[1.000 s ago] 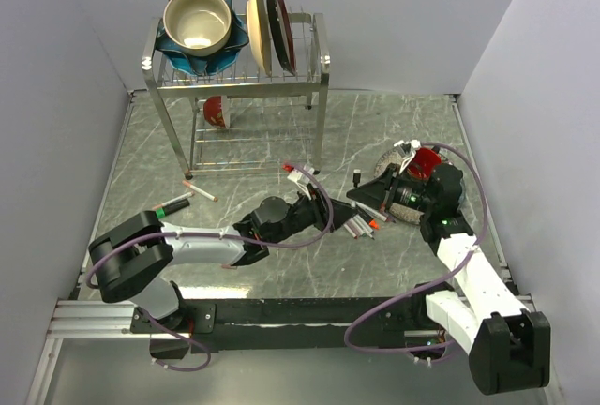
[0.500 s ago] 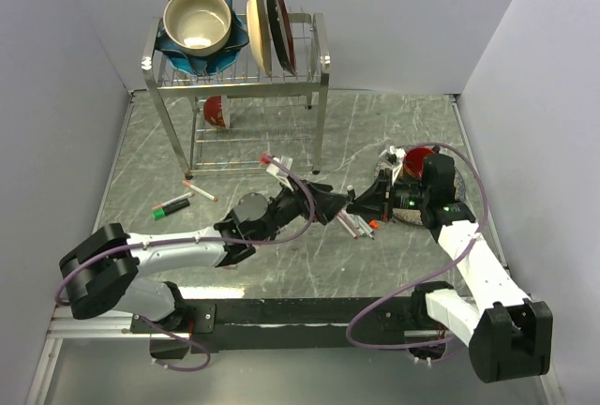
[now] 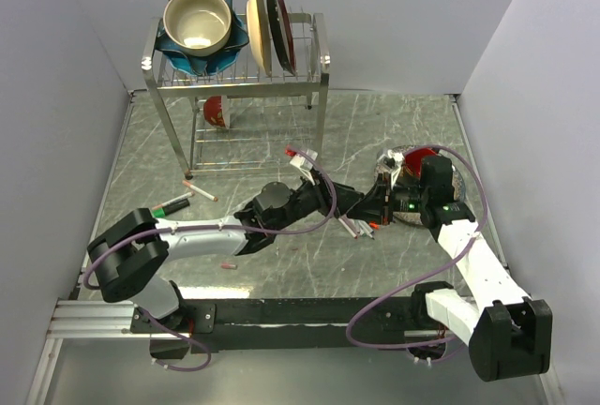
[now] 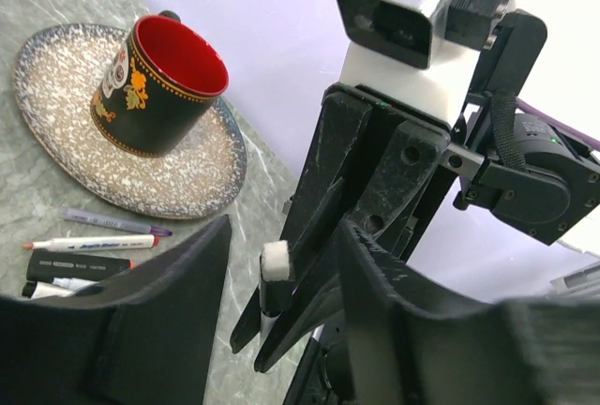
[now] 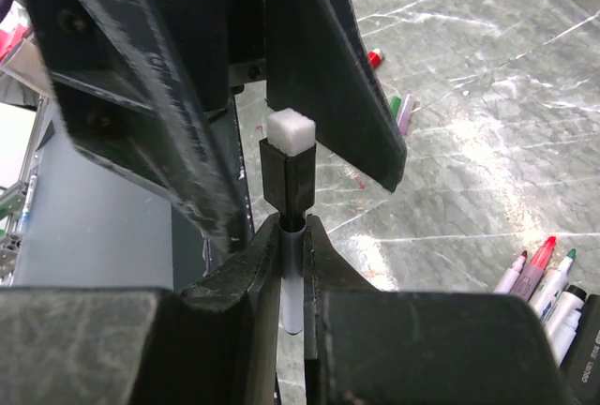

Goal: Open the pen caps

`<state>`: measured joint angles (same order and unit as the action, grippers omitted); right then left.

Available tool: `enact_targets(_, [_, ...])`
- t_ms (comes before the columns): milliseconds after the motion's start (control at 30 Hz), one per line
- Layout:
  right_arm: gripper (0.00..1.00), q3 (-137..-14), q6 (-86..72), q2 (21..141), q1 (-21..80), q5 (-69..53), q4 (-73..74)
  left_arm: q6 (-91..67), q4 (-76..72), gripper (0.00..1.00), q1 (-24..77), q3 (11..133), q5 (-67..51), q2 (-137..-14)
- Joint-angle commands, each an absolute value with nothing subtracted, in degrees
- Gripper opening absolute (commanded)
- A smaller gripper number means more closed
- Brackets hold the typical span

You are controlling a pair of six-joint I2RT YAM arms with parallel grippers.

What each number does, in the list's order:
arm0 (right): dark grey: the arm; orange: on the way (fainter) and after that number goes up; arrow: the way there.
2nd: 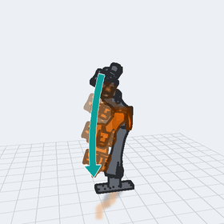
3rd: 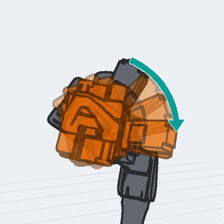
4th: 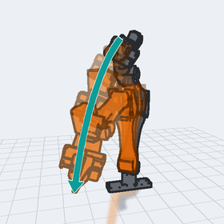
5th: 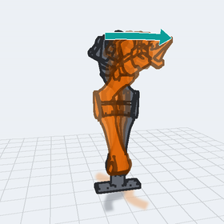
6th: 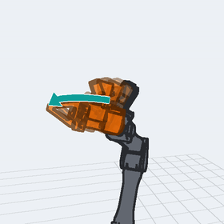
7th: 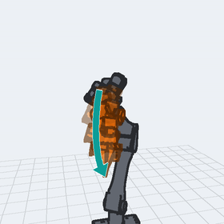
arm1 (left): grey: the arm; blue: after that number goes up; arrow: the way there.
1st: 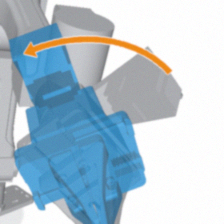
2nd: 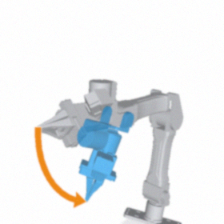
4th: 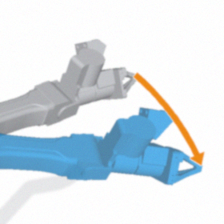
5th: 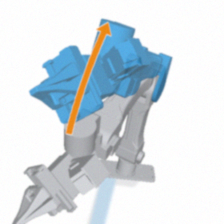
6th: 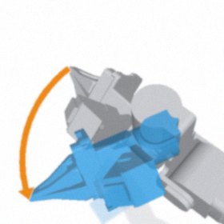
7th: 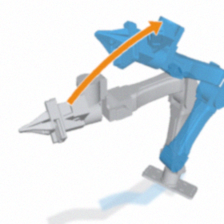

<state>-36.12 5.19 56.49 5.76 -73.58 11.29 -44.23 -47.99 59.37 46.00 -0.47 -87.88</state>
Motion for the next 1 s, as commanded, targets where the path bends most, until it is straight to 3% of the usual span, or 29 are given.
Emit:
enact_targets(0, [0.00, -39.0, 4.9, 56.1, 6.1, -74.7, 10.1, -44.6, -49.2, 0.50, 59.3, 48.6, -2.3, -88.5])
enact_targets(67, [0.00, -38.9, 4.7, 56.1, 6.0, -75.1, 9.7, -44.9, -48.7, 0.40, 59.3, 49.1, -2.8, -89.1])
enact_targets(133, [0.00, -38.8, 4.0, 56.0, 6.0, -75.2, 9.4, -44.7, -47.7, 0.35, 59.2, 50.2, -3.3, -89.5])
enact_targets(233, [0.00, -38.8, 3.7, 55.8, 5.9, -74.6, 9.0, -45.0, -47.0, 0.17, 59.2, 50.6, -3.6, -89.7])
enact_targets(267, [0.00, -38.8, 3.7, 55.7, 6.0, -74.3, 9.1, -45.3, -46.8, 0.01, 59.2, 50.6, -3.2, -89.7])
enact_targets(333, [0.00, -39.0, 5.0, 55.5, 5.9, -73.7, 9.8, -45.4, -45.1, 0.01, 59.1, 50.8, -1.5, -89.1])
enact_targets(600, [0.00, -42.4, 16.0, 57.5, 9.6, -67.9, 20.7, -46.1, -33.0, 0.01, 55.3, 47.7, 28.6, -69.4])
enact_targets(867, [0.00, -45.0, 22.2, 62.0, 14.9, -58.1, 26.5, -53.3, -29.7, 0.01, 52.0, 39.3, 31.6, -60.0])
enact_targets(967, [0.00, -44.2, 19.3, 61.7, 14.7, -46.8, 22.2, -56.7, -23.1, 0.01, 51.6, 36.4, 31.2, -57.9])
